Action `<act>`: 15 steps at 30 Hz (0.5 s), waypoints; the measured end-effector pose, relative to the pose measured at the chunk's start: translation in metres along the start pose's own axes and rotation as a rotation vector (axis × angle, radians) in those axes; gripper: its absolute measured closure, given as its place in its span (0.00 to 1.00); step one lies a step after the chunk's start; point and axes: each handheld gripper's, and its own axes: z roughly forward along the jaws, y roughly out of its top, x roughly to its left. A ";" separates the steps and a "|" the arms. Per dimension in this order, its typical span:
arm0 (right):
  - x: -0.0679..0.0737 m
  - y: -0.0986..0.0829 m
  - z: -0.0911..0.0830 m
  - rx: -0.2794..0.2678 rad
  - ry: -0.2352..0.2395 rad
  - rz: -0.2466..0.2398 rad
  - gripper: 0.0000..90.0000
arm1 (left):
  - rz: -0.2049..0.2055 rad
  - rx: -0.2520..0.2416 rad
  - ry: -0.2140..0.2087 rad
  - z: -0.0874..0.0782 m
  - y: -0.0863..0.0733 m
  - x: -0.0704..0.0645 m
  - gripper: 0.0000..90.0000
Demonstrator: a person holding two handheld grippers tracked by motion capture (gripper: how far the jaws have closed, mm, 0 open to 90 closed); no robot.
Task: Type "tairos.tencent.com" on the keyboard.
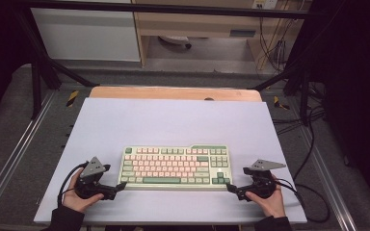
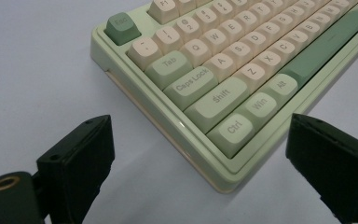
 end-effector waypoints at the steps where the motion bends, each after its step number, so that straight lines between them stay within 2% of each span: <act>1: 0.000 0.000 0.000 0.000 0.000 0.000 0.00 | 0.001 -0.001 0.000 0.000 0.000 0.000 0.09; 15: 0.001 0.000 0.000 0.000 0.002 0.003 0.00 | 0.002 -0.007 0.002 -0.001 0.004 -0.003 0.10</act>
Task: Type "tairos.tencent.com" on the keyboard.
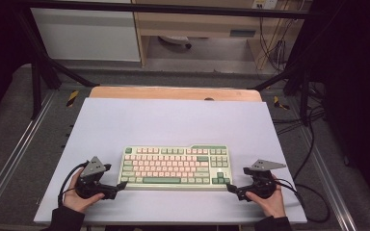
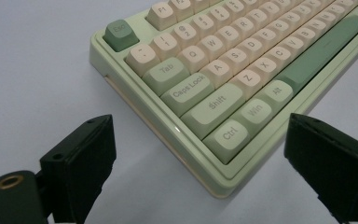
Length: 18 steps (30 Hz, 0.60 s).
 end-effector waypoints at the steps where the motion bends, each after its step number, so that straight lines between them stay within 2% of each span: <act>1: 0.000 0.000 0.000 0.003 -0.002 0.005 0.00 | 0.002 0.000 0.000 0.000 0.001 -0.001 0.11; 8: 0.000 0.000 -0.001 0.000 -0.004 0.002 0.00 | 0.000 -0.012 0.011 -0.002 0.006 -0.003 0.13; 18: 0.000 0.000 -0.001 0.000 -0.006 0.001 0.00 | -0.003 -0.026 0.011 -0.002 0.019 -0.010 0.23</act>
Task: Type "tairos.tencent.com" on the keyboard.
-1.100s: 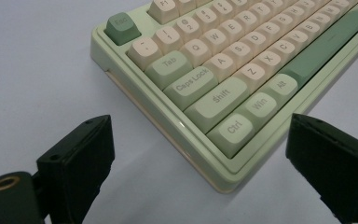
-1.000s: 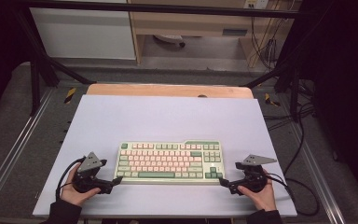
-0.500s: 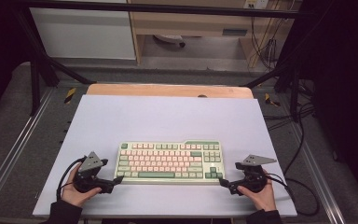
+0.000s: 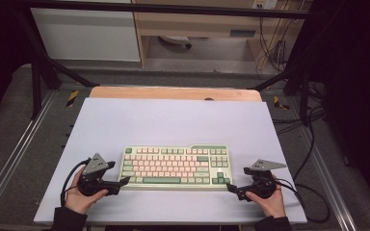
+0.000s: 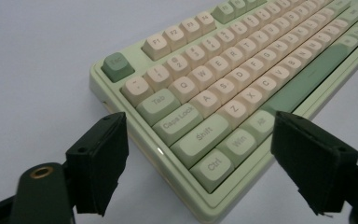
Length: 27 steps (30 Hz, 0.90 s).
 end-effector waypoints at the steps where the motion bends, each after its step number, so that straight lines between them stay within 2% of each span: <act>1: 0.000 0.000 0.000 0.000 0.000 0.000 0.00 | 0.002 0.001 -0.004 0.001 0.001 -0.001 0.25; 10: 0.000 0.000 0.001 0.004 0.000 0.002 0.00 | 0.023 0.007 -0.014 0.007 0.016 -0.013 0.36; 11: 0.000 0.000 0.001 0.005 0.000 0.001 0.00 | 0.024 0.011 -0.015 0.008 0.017 -0.013 0.42; 15: 0.000 0.000 0.001 0.008 0.001 0.001 0.00 | 0.026 0.021 -0.006 0.012 0.022 -0.015 0.47; 19: 0.001 0.000 0.001 0.005 0.001 0.001 0.00 | 0.027 0.029 0.000 0.016 0.026 -0.017 0.56; 27: 0.001 0.000 0.001 0.006 0.002 -0.001 0.00 | 0.045 0.029 -0.015 0.026 0.039 -0.026 0.68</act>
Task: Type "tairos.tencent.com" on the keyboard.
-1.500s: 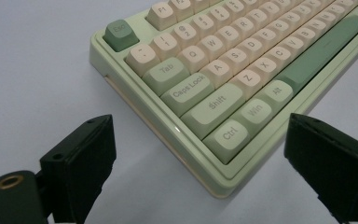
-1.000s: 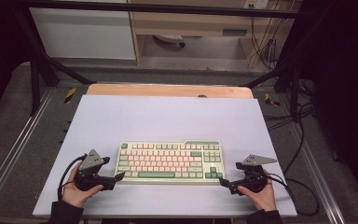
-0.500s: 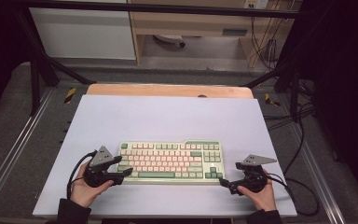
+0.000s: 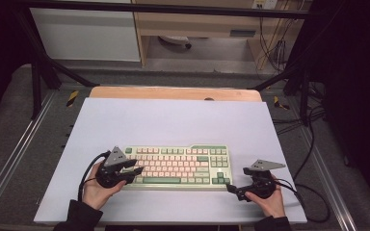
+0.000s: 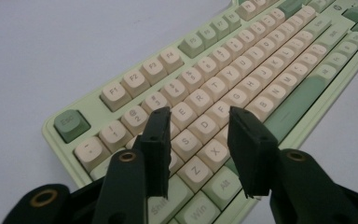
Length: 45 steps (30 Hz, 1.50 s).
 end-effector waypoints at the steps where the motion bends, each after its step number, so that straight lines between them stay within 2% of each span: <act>1: 0.000 0.000 0.000 0.000 0.000 0.000 0.00 | 0.000 0.000 0.000 0.000 0.000 0.000 0.70; 24: 0.000 0.000 0.000 0.001 0.000 -0.003 0.00 | 0.018 0.023 -0.029 0.038 0.028 -0.015 0.98; 35: 0.000 0.000 0.000 0.002 0.002 -0.004 0.00 | 0.018 0.045 -0.021 0.056 0.030 -0.015 1.00; 45: 0.000 0.000 0.000 0.006 0.002 -0.008 0.00 | 0.013 0.051 -0.014 0.064 0.025 -0.012 1.00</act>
